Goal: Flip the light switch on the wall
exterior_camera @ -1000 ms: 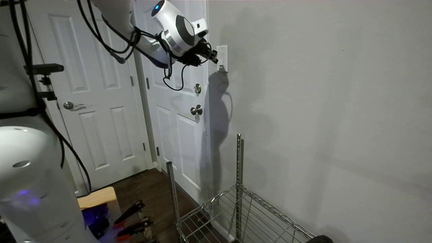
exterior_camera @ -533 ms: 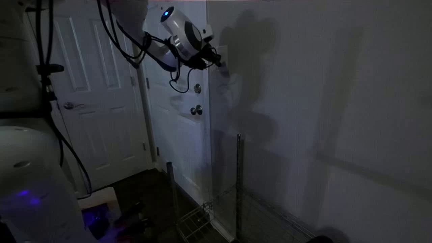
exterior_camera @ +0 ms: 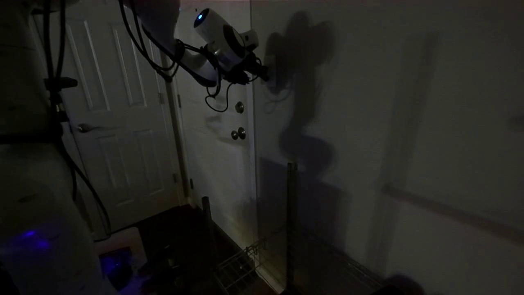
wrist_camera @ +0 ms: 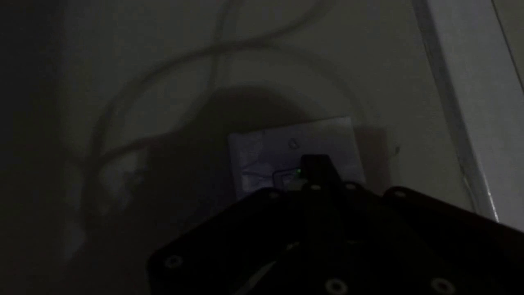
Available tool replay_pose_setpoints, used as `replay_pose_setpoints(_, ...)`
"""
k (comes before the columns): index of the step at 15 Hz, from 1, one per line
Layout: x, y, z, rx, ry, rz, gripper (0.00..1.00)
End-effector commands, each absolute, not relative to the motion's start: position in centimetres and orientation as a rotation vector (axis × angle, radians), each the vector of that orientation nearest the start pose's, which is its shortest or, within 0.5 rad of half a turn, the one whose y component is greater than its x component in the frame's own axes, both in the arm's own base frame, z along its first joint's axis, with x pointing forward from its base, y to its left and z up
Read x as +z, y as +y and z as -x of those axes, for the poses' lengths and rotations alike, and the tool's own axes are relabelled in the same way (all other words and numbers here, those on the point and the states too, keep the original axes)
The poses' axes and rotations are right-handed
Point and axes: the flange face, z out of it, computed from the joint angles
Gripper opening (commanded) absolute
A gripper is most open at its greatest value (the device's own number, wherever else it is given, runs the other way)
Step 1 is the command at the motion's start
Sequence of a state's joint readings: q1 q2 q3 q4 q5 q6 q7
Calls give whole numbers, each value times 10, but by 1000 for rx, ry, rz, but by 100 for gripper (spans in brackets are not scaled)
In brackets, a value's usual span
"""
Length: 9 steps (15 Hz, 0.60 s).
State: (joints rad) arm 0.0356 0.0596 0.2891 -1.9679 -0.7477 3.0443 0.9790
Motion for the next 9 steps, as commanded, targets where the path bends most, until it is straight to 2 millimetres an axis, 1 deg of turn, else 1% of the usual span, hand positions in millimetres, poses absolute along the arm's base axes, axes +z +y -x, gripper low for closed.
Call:
replay_pose_setpoints(1,558,234,-553,-1405,43,2533,0)
replay_pose_setpoints(4,564,219,-538,-1406,132,2522,0)
replay_pose_setpoints(5,563,217,-534,-1397,147,2520,0)
replay_pose_setpoints(6,563,216,-530,-1393,160,2518,0)
replay_pose_setpoints(9,555,220,-517,-1329,187,2519,0)
